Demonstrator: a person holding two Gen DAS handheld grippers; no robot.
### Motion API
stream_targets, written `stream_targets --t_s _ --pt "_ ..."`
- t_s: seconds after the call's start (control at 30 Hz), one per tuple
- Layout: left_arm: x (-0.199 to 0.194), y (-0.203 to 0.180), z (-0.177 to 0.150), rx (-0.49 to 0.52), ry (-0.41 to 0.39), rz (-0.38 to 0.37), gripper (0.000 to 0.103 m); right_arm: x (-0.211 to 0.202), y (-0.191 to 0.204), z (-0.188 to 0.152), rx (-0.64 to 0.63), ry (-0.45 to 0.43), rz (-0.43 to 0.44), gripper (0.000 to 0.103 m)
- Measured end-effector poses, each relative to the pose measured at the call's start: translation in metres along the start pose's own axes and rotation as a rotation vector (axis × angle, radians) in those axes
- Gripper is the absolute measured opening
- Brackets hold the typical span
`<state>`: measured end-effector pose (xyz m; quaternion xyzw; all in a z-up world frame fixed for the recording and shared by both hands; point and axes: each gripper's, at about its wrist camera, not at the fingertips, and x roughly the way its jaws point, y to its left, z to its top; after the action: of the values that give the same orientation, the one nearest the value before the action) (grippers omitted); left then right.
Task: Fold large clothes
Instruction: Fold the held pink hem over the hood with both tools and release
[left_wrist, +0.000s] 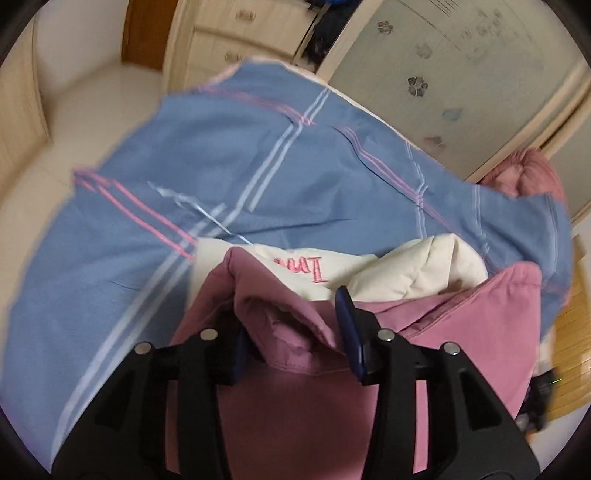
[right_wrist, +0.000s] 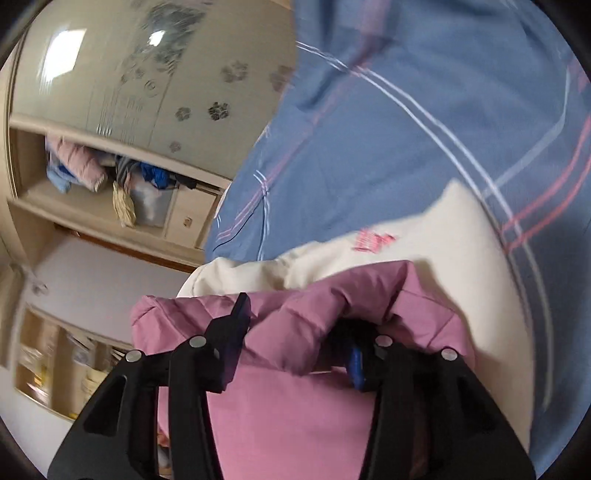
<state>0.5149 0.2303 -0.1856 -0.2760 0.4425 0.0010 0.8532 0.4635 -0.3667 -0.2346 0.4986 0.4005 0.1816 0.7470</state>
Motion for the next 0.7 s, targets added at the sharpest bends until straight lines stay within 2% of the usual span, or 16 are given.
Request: stream_targets --t_s 0.07,0.1,0.13,0.17,0.2,0.23,0.27,0.3,0.33,0.4,0.47,0.5,0.53,0.57,0.63,0.7 --pt "-0.011 0.017 0.006 -0.06 -0.01 -0.124 0.053 -0.01 -0.009 0.005 0.043 0.021 0.088 0.057" --pt "-0.021 0.026 0.01 -0.096 -0.032 -0.194 0.057 -0.022 -0.005 0.008 0.029 0.0 0.081 0.063" --pt "-0.042 0.038 0.015 -0.151 -0.101 -0.244 0.077 -0.037 0.0 0.012 0.008 -0.048 0.071 0.08" --pt "-0.071 0.05 0.017 -0.208 -0.208 -0.231 0.096 -0.055 0.006 0.014 -0.01 -0.111 0.057 0.1" --pt "-0.101 0.059 0.016 -0.25 -0.319 -0.211 0.097 -0.077 0.012 0.015 -0.024 -0.187 0.043 0.102" --pt "-0.121 0.06 0.014 -0.258 -0.366 -0.206 0.097 -0.1 0.023 0.012 -0.062 -0.244 0.038 0.102" --pt "-0.138 0.057 0.012 -0.24 -0.38 -0.221 0.097 -0.11 0.036 0.006 -0.114 -0.259 0.023 0.102" --pt "-0.151 0.048 0.007 -0.206 -0.374 -0.227 0.097 -0.114 0.057 -0.006 -0.206 -0.261 -0.041 0.102" --pt "-0.164 0.029 -0.004 -0.139 -0.376 -0.205 0.096 -0.108 0.076 -0.019 -0.298 -0.254 -0.1 0.102" --pt "-0.173 -0.016 -0.029 0.028 -0.405 -0.118 0.093 -0.081 0.121 -0.057 -0.523 -0.193 -0.22 0.091" --pt "-0.158 -0.076 -0.066 0.262 -0.388 0.03 0.076 -0.044 0.153 -0.093 -0.666 -0.115 -0.281 0.073" --pt "-0.138 -0.108 -0.087 0.379 -0.346 0.09 0.07 -0.022 0.166 -0.111 -0.72 -0.066 -0.29 0.069" --pt "-0.122 -0.125 -0.099 0.443 -0.309 0.119 0.056 -0.006 0.174 -0.122 -0.757 -0.032 -0.301 0.064" --pt "-0.104 -0.14 -0.111 0.497 -0.262 0.142 0.045 0.015 0.183 -0.136 -0.803 -0.008 -0.328 0.064" --pt "-0.062 -0.162 -0.13 0.594 -0.18 0.228 0.035 0.054 0.192 -0.152 -0.874 0.019 -0.393 0.064" --pt "-0.019 -0.161 -0.129 0.623 -0.143 0.355 0.034 0.089 0.198 -0.157 -0.934 0.025 -0.463 0.064"
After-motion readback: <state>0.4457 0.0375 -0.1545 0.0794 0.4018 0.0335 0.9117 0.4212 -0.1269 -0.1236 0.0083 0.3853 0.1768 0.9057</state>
